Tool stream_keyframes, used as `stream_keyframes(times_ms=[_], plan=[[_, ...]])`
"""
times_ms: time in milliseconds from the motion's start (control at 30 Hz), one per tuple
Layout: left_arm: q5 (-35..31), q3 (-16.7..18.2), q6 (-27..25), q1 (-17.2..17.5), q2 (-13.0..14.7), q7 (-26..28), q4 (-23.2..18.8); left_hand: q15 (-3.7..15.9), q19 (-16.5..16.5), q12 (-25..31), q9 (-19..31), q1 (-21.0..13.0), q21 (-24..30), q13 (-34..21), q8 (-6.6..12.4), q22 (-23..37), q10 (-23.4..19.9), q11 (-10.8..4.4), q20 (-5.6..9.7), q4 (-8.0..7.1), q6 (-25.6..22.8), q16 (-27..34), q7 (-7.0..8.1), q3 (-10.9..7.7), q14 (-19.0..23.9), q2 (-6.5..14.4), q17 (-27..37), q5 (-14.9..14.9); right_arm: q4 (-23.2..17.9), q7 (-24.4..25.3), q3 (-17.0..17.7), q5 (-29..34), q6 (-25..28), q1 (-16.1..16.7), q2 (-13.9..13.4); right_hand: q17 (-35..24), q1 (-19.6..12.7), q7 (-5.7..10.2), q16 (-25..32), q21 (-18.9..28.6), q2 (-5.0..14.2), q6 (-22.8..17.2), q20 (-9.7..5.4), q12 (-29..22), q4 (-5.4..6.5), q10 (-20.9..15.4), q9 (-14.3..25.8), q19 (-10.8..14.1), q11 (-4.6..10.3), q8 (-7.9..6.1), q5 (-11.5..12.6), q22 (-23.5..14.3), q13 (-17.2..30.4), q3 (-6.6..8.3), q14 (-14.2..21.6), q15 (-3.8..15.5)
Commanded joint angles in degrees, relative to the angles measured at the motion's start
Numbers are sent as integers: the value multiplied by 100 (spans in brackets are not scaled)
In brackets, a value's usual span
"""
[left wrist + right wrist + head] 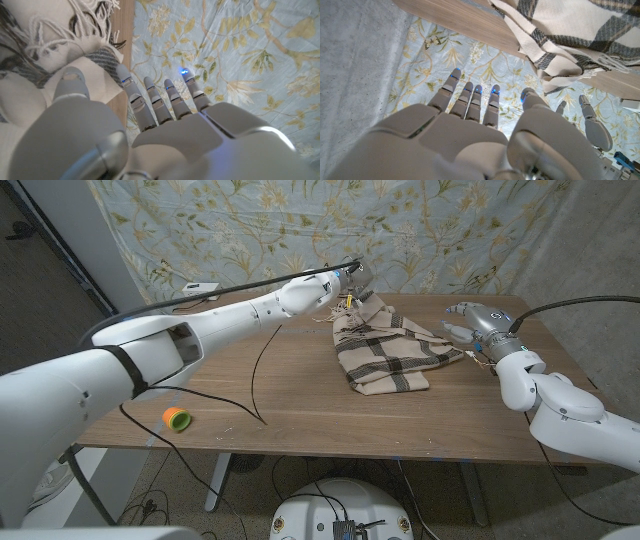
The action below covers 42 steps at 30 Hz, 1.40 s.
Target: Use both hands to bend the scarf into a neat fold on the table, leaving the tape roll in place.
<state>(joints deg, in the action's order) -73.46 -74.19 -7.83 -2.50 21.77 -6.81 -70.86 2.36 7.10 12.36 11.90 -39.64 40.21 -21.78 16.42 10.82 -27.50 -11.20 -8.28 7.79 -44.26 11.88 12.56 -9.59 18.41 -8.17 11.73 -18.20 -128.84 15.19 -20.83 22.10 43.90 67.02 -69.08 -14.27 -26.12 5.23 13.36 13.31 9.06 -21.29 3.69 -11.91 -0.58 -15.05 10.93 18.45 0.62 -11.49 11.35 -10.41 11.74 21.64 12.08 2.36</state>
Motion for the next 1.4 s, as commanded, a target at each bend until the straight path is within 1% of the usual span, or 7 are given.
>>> stream_keyframes(times_ms=[33, 533, 733, 1000, 1100, 1233, 1400], plan=[[-239, -144, 287, 54, -201, 1050, 675, 376, 123, 45, -63, -168, -56, -16, -367, 10, 34, -52, 69, -16, 655, 45, 16, 92, 20, 22, 0, -61, 76, 16, 73, -99, -89, 23, 33, -23, -5, -5, 30, -21, 50, -55, 0, 3, -27, -28, 6, 48, -8, 11, -1, -5, 1, -13, 47, 139], [-211, -723, 355, -121, -680, 1728, 1846, 498, 212, 67, -80, -378, -80, 18, -462, 5, -18, -87, 123, -16, 739, 42, 24, 51, 39, 206, -20, -197, 104, 76, 244, -270, -211, 160, -5, -39, 27, -6, 44, -28, 55, -53, -5, 7, -13, -28, 6, 53, -8, 15, -7, -6, 1, -27, 44, 135], [-285, -1076, -26, -150, -1171, 3047, 2984, 687, 366, 133, -111, -568, -77, 87, -593, 11, -174, -71, 220, -124, 1026, 96, 27, -198, 259, 817, -5, -402, 94, 84, 259, -268, -226, 187, -39, -44, 40, -9, 48, -30, 57, -51, -6, 8, -5, -27, 6, 54, -20, 17, -9, -7, 1, -32, 43, 137], [73, -1716, -224, -237, -2229, 4305, 5083, 932, 598, 256, -95, -726, -34, 108, -475, 5, -441, -92, 355, -42, 825, 118, 21, -284, 600, 894, -48, -433, 76, 101, 311, -304, -231, 255, -69, -40, 28, -13, 51, -29, 63, -68, -22, -1, -19, -52, 7, 70, -34, 12, -6, -7, 1, -19, 53, 140], [196, -1860, -221, -263, -2258, 4153, 5127, 962, 727, 356, -90, -912, -20, 120, -380, 6, -769, -90, 414, 27, 341, 120, 29, -430, 847, 1029, -60, -422, 66, 99, 324, -312, -225, 263, -78, -40, 24, -16, 56, -30, 64, -71, -27, -2, -23, -56, 7, 72, -30, 11, -6, -7, 1, -17, 63, 147], [289, -1924, -392, -252, -2031, 4282, 4793, 1002, 1022, 430, -71, -1393, 89, 165, -133, 17, -1609, -92, 530, 78, -1223, 152, 4, -1183, 1359, 1771, -24, 128, 71, 69, 292, -299, -196, 224, -70, -38, 22, -17, 56, -31, 64, -78, -33, -3, -26, -61, 7, 76, -26, 10, -4, -7, 1, -11, 67, 157], [504, -1905, -487, -280, -1997, 4363, 4702, 1060, 1200, 461, -74, -1516, 190, 135, -50, 21, -2099, -107, 611, 94, -1749, 194, -40, -1613, 1744, 1784, 10, 512, 124, 35, 238, -297, -239, 145, -43, -35, 20, -20, 54, -34, 62, -79, -34, 2, -30, -52, 7, 74, -19, 10, -3, -7, 1, -5, 67, 156]])
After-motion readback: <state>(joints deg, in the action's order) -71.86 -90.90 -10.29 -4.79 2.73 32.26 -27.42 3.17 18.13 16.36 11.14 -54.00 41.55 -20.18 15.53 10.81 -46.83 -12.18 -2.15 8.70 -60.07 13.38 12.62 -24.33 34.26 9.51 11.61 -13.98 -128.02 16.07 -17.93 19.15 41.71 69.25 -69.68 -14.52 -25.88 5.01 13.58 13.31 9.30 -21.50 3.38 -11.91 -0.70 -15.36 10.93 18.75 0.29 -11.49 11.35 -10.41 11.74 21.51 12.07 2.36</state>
